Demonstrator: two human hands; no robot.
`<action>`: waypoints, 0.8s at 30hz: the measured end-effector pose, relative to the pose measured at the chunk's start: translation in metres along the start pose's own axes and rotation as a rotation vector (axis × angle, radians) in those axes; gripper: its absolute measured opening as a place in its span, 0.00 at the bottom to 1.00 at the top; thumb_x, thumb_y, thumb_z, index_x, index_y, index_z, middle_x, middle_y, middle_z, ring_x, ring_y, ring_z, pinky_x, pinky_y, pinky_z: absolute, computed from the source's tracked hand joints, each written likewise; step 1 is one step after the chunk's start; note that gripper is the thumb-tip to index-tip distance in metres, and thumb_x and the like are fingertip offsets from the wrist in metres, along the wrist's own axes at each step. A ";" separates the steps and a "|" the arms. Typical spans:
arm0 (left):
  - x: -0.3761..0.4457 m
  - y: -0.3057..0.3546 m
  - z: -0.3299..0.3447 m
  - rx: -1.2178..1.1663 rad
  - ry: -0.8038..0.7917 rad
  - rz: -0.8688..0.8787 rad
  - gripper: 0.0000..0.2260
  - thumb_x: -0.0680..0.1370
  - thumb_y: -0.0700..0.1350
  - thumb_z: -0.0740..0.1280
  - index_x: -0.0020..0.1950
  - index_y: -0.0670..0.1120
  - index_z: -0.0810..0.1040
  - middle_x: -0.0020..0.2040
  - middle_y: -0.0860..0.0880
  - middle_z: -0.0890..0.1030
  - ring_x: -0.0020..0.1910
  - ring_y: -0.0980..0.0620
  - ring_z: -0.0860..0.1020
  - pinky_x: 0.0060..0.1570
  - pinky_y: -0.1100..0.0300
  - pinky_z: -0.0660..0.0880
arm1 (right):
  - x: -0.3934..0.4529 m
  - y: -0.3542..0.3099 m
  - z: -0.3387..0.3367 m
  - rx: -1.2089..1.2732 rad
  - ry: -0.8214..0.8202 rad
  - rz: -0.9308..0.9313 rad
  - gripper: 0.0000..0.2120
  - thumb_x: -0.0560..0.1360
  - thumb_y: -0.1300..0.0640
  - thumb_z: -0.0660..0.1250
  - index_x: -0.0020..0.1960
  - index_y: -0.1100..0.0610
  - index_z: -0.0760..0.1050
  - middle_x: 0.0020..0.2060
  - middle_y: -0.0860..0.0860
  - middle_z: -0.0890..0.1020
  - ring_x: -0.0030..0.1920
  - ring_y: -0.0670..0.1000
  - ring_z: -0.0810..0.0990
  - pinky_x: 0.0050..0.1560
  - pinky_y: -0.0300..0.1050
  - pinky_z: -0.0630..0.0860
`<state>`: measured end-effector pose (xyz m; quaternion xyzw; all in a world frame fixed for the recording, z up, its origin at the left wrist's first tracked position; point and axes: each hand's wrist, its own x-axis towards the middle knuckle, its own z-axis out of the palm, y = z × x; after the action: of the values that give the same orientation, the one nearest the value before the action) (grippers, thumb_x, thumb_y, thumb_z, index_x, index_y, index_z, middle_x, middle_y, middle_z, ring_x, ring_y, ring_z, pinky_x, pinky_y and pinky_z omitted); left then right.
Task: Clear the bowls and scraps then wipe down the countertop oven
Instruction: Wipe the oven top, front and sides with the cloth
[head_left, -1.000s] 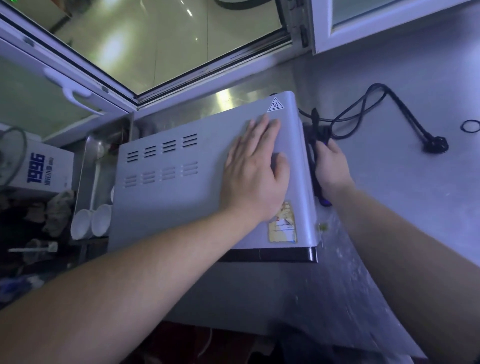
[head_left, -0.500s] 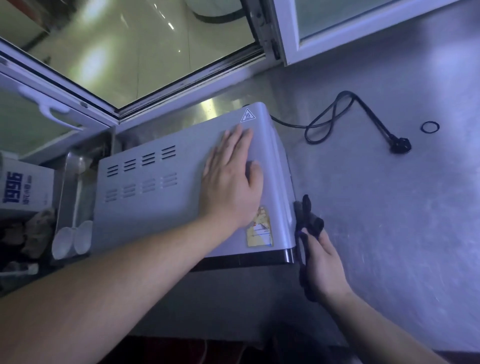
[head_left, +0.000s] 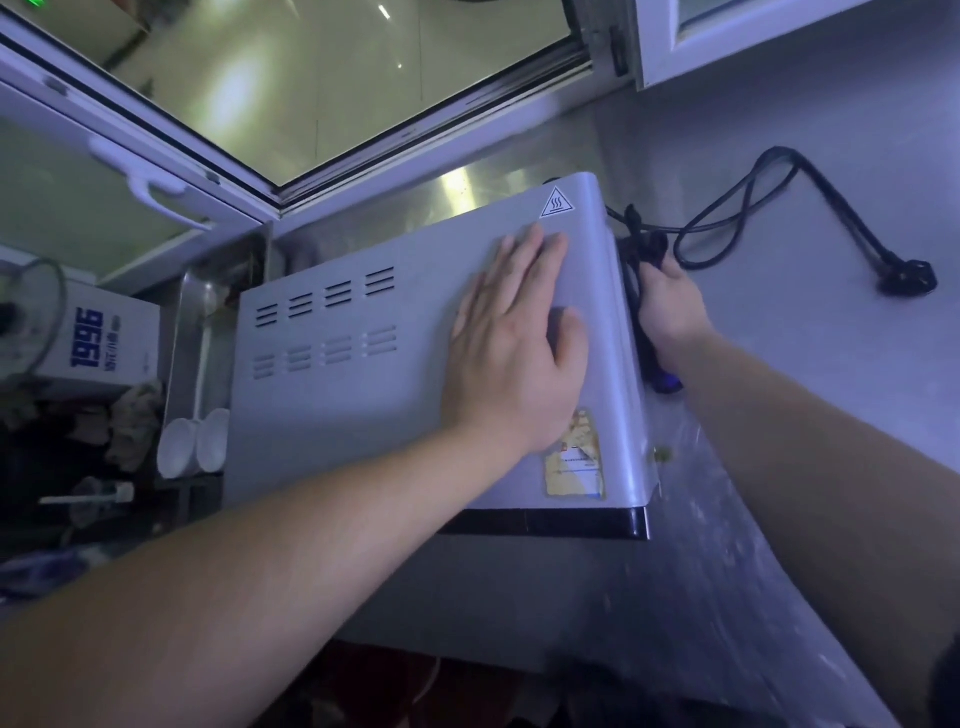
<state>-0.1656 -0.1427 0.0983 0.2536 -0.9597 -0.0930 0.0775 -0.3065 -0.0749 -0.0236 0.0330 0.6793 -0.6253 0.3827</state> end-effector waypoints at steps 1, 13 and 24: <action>0.000 0.000 0.000 0.001 -0.003 -0.001 0.28 0.80 0.51 0.53 0.81 0.50 0.63 0.82 0.53 0.61 0.81 0.55 0.54 0.79 0.49 0.54 | -0.003 0.002 0.000 0.014 0.012 -0.003 0.18 0.83 0.50 0.57 0.70 0.49 0.76 0.59 0.47 0.80 0.57 0.49 0.77 0.45 0.36 0.71; 0.000 -0.002 0.001 0.015 -0.003 0.002 0.26 0.81 0.49 0.55 0.81 0.50 0.63 0.82 0.54 0.60 0.81 0.54 0.55 0.79 0.49 0.55 | -0.156 0.111 -0.026 0.237 0.018 0.148 0.16 0.82 0.48 0.62 0.66 0.32 0.75 0.57 0.40 0.85 0.47 0.47 0.80 0.47 0.43 0.75; 0.000 0.000 0.000 0.019 -0.019 -0.001 0.27 0.81 0.49 0.54 0.81 0.50 0.62 0.82 0.54 0.59 0.81 0.55 0.54 0.79 0.51 0.53 | -0.093 0.077 -0.023 -0.026 0.088 -0.053 0.07 0.81 0.52 0.62 0.50 0.50 0.78 0.55 0.50 0.80 0.55 0.49 0.79 0.62 0.51 0.76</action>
<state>-0.1660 -0.1426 0.0983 0.2538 -0.9611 -0.0865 0.0658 -0.2116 0.0019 -0.0365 0.0376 0.7040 -0.6243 0.3363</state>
